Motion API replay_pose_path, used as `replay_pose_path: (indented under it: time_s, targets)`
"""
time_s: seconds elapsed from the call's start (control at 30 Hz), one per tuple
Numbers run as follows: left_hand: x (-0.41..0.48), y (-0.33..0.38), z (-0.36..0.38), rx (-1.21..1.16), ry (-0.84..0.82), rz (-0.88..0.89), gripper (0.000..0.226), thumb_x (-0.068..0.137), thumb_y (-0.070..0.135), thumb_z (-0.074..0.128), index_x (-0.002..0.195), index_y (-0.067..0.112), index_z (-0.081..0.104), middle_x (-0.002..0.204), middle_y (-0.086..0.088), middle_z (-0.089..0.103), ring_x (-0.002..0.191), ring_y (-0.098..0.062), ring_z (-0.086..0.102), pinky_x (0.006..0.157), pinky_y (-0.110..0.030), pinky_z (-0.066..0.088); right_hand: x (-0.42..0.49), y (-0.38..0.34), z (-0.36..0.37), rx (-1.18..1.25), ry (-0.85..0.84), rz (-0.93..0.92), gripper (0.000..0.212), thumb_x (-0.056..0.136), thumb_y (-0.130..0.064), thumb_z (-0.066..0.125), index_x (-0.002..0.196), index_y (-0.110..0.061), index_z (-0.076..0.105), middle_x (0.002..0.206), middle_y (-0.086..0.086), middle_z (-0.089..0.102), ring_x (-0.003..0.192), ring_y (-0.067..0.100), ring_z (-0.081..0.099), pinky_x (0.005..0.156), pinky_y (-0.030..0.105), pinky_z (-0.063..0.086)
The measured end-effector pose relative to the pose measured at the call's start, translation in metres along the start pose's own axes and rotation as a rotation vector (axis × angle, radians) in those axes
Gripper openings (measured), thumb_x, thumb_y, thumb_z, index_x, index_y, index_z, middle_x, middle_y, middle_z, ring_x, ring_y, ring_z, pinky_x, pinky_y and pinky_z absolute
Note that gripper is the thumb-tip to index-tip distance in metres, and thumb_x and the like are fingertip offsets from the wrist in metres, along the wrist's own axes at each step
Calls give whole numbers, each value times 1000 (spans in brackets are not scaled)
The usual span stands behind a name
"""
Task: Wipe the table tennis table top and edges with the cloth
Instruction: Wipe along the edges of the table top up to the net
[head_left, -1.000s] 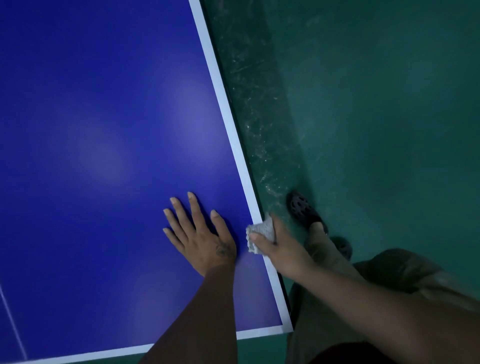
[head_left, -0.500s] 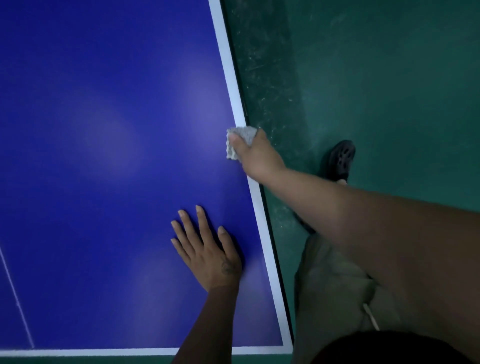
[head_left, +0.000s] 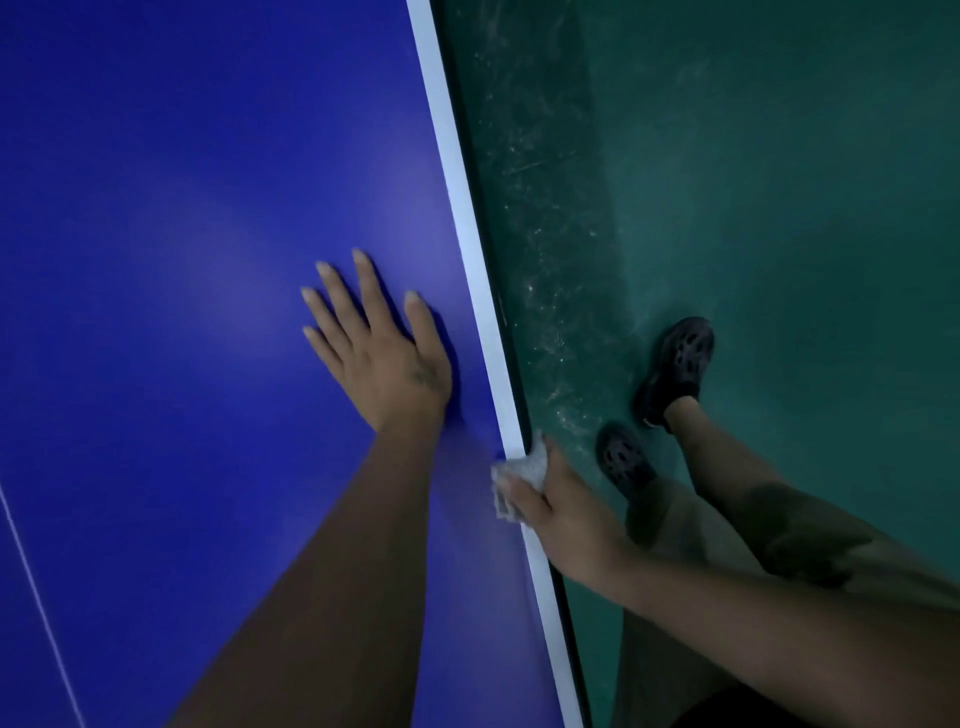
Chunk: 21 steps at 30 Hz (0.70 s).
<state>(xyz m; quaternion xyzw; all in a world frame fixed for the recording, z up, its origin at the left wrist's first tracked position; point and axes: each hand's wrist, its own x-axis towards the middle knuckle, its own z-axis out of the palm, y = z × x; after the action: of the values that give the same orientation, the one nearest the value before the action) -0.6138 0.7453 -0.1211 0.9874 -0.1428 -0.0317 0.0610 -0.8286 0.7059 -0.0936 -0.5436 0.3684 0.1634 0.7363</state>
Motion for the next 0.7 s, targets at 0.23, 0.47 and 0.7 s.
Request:
replay_pose_path:
  time_s: [0.23,0.47,0.7]
  targets:
    - [134,53,1,8,35,-72,65,112,58,19,173,35,13,182,-2,6,168,-30,1,134,-55,1,143,-130,-37,-11,201,-84,40,106,-56,55,125,-22,48,116,3,65,92,10,66,71,26,48]
    - [201,82,1,-22,15,-151,72,108,68,17,173,38,10,182,0,0,168,-26,-4,134,-55,-3,75,-64,-22,217,-2,-205,22,111,-25,55,126,-32,41,86,10,64,75,23,63,77,32,59]
    - [225,85,0,-29,36,-170,74,107,70,20,173,38,14,182,1,4,168,-23,-1,135,-50,-2,89,-93,-13,167,180,-113,32,109,-44,53,120,-14,48,84,1,66,76,18,65,86,15,50]
